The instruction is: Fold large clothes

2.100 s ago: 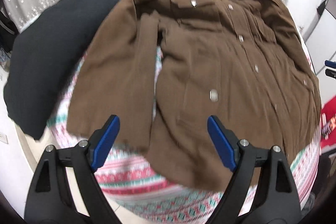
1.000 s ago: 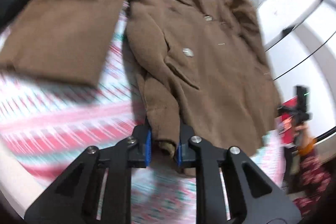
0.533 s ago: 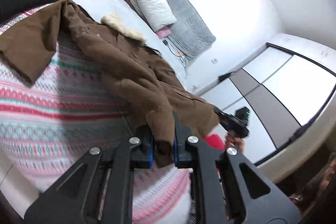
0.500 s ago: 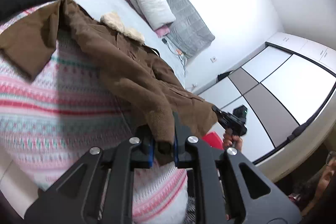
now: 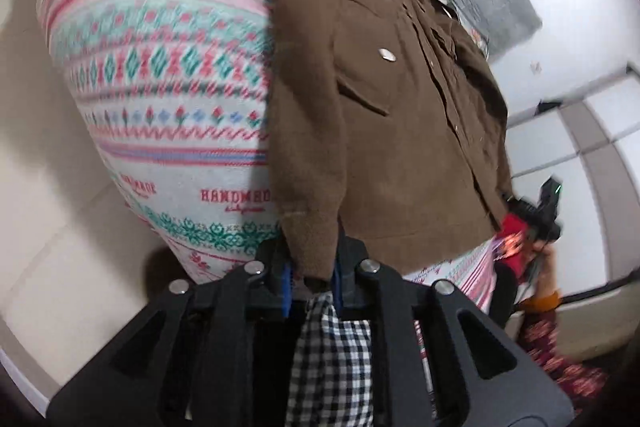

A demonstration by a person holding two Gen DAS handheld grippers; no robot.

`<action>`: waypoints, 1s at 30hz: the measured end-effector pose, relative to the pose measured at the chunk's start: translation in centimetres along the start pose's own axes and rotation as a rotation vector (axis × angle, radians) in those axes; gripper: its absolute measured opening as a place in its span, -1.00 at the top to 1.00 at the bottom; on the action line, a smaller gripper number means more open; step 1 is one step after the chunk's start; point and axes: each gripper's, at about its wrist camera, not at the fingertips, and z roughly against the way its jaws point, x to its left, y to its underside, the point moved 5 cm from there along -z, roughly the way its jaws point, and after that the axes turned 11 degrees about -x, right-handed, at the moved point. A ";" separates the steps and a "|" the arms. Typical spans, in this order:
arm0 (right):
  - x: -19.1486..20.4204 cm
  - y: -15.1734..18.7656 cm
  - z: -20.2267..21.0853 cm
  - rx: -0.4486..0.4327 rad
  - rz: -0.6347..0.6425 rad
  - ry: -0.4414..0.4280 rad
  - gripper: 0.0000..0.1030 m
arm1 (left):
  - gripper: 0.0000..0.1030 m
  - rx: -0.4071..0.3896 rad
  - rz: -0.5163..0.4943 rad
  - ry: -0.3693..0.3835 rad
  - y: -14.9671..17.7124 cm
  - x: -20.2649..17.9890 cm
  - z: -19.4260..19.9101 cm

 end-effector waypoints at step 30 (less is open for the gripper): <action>-8.7 -18.2 -3.3 -0.260 0.020 0.433 0.82 | -0.67 -0.156 -0.388 -0.213 -10.0 -13.8 -5.7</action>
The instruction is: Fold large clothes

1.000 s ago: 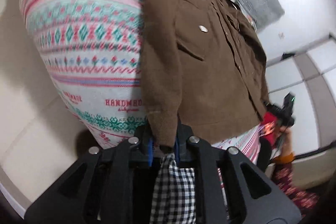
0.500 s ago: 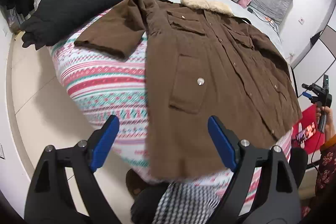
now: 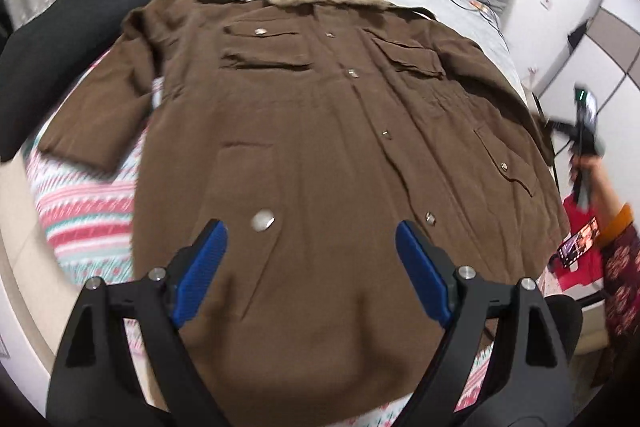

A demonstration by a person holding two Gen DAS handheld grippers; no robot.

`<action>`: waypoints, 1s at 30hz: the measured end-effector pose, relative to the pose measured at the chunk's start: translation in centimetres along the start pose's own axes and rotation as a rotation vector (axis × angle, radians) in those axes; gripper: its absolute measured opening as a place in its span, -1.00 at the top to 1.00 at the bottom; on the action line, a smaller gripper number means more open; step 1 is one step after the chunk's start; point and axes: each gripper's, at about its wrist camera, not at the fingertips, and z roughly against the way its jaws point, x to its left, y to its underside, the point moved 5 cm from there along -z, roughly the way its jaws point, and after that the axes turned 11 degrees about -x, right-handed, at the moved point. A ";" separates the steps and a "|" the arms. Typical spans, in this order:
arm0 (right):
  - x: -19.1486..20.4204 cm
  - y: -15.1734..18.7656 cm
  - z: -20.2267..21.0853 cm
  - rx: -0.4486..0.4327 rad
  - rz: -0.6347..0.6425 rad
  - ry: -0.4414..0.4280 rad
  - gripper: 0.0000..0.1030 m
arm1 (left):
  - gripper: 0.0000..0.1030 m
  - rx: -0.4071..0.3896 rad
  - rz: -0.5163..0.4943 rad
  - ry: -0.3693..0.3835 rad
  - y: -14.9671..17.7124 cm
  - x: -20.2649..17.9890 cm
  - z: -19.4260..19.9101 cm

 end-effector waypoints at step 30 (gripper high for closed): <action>-0.3 -16.9 1.3 -0.252 0.332 0.418 -0.19 | -0.67 -0.040 -0.024 -0.210 -2.6 9.9 0.1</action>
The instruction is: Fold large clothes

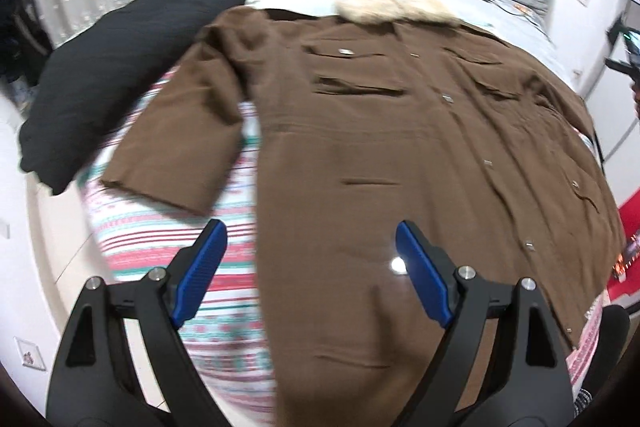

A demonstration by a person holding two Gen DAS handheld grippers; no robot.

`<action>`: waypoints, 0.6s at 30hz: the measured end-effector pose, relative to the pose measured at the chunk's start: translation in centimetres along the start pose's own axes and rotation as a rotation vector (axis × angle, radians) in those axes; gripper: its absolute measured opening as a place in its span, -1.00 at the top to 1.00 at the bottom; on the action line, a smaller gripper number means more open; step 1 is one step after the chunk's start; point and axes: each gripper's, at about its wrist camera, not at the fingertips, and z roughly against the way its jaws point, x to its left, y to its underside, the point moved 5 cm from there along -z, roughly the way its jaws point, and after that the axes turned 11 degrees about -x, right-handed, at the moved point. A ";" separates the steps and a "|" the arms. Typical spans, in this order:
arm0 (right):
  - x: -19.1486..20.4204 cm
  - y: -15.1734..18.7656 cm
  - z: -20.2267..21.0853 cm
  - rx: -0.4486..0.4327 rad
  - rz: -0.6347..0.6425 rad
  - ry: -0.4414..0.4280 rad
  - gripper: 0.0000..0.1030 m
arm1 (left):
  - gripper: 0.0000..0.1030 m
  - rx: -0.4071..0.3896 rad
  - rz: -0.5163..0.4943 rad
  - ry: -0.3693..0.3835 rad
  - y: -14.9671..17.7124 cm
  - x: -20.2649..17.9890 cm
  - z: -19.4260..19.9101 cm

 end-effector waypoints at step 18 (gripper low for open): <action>20.2 4.6 15.7 -0.021 -0.007 -0.560 -0.43 | -0.43 0.060 0.576 -0.034 2.1 19.1 -8.8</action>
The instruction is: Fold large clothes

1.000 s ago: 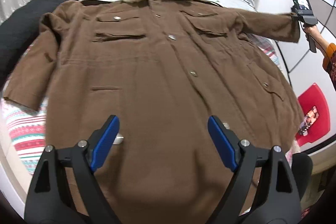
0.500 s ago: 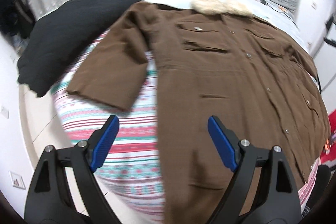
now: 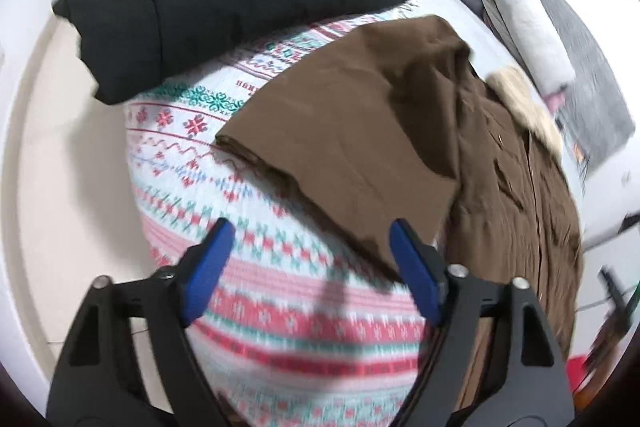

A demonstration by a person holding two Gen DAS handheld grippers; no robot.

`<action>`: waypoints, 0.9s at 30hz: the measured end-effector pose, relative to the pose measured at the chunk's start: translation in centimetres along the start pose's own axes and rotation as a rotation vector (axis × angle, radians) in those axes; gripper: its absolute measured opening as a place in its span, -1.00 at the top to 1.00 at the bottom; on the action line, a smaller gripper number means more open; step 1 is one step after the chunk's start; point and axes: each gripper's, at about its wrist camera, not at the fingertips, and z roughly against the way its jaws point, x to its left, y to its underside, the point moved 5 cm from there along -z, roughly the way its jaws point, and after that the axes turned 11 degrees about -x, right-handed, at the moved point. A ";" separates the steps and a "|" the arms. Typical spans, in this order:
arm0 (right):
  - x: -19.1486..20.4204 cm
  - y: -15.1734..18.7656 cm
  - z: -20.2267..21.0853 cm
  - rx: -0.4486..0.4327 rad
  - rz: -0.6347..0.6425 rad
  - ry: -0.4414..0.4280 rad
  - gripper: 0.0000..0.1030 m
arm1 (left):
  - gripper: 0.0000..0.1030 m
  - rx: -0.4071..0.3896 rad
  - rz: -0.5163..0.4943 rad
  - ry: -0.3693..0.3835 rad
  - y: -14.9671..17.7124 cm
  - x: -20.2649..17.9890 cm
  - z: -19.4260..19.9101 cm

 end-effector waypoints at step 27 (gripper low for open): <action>4.2 3.9 -3.2 0.081 -0.066 -0.037 -0.43 | 0.86 -0.496 -0.364 -0.642 -26.9 -0.3 3.7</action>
